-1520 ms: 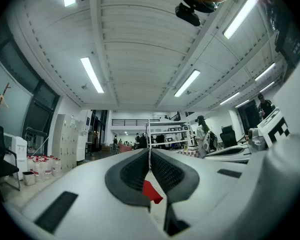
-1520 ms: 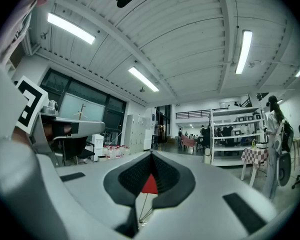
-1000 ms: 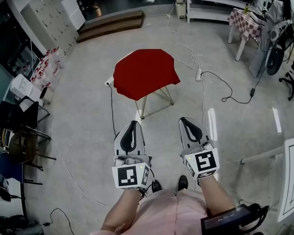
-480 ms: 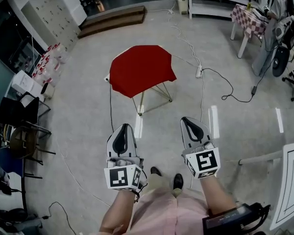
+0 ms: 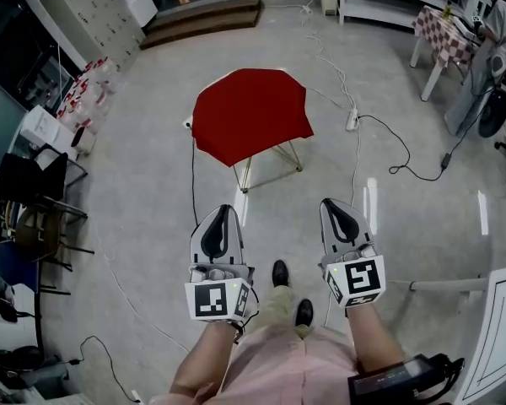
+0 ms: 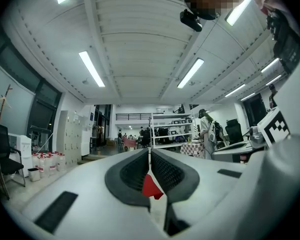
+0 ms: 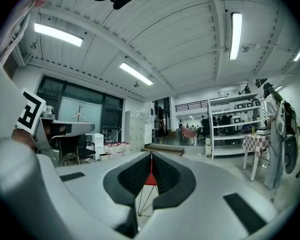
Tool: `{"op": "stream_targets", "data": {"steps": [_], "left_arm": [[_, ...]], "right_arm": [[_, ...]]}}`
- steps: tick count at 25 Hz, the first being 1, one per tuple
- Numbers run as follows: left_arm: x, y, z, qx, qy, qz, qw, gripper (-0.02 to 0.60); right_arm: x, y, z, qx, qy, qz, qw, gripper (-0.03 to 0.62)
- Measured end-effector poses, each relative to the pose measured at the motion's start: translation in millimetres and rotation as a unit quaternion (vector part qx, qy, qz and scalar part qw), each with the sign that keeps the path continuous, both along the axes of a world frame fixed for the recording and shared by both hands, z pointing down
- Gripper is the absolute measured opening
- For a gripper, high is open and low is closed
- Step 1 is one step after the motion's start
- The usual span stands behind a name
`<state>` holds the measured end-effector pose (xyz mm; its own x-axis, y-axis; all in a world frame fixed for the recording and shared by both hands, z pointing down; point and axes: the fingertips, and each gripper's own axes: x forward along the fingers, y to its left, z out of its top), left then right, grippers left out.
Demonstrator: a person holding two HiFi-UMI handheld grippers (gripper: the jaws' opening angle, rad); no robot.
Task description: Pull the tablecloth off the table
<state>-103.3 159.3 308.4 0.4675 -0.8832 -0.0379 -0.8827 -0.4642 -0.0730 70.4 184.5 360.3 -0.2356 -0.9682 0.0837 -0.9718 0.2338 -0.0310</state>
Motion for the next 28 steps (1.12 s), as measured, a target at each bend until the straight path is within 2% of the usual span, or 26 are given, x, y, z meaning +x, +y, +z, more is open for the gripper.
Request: {"op": "stream_targets", "data": {"steps": [10,28], "left_arm": [[-2,-78,-2,0.004,0.007,0.002,1.0000,0.035],[-48,-196,-31,0.036,0.029,0.015,0.9988,0.035]], "right_arm": [[-15,-83,-3,0.002,0.003,-0.011,1.000,0.018],[-65,-201,-40,0.032,0.022,-0.008,0.999,0.018]]}}
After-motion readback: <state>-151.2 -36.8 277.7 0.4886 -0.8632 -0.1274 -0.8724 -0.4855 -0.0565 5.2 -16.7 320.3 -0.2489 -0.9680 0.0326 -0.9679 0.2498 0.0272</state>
